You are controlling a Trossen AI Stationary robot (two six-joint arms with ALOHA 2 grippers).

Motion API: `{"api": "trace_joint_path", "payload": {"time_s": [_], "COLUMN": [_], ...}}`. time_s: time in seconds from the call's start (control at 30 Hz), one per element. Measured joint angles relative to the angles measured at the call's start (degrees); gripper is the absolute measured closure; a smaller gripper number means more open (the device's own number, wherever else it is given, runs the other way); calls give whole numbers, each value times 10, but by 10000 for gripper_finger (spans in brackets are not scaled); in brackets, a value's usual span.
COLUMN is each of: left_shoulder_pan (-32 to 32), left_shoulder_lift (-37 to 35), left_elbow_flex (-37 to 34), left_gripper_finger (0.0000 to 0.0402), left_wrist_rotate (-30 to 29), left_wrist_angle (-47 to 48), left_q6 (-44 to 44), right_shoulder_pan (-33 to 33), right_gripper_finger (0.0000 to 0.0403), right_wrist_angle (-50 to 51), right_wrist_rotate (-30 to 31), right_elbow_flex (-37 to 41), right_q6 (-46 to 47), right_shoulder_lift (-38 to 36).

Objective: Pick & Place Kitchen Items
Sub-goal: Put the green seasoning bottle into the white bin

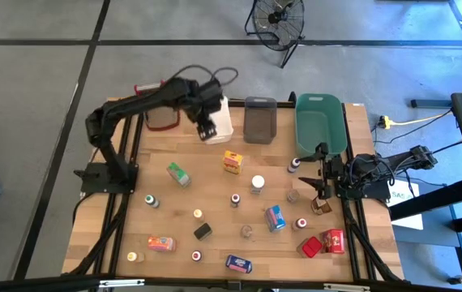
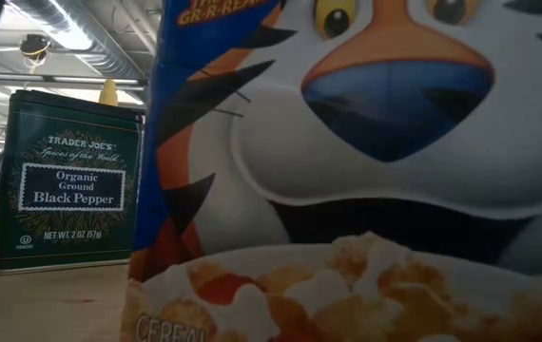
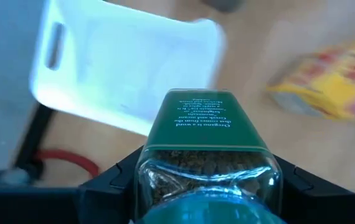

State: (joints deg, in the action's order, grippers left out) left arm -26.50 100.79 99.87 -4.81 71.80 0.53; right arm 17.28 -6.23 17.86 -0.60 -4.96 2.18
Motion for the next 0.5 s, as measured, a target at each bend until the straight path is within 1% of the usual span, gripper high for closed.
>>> {"api": "trace_joint_path", "payload": {"time_s": [0.1, 0.2, 0.3, 0.4, 0.5], "left_shoulder_pan": [-34, -53, -67, -82, -95], "left_shoulder_lift": [48, 96, 136, 158, 168], "left_elbow_flex": [50, 99, 135, 145, 145], "left_gripper_finger": [204, 203, 199, 201, 204], "left_wrist_rotate": [-3, -4, -6, -16, -17], "left_wrist_angle": [2, 2, 18, 38, 38], "left_q6": [-16, -45, -68, -69, -73], "right_shoulder_pan": [0, 0, 0, 0, 0], "right_gripper_finger": [95, 95, 95, 95, 95], "right_wrist_angle": [-1, -6, -5, -5, -3], "right_wrist_rotate": [25, 58, 69, 65, 61], "right_elbow_flex": [0, 0, 0, 0, 0], "right_q6": [-20, -34, -34, -34, -34], "right_shoulder_lift": [0, 0, 0, 0, 0]}}
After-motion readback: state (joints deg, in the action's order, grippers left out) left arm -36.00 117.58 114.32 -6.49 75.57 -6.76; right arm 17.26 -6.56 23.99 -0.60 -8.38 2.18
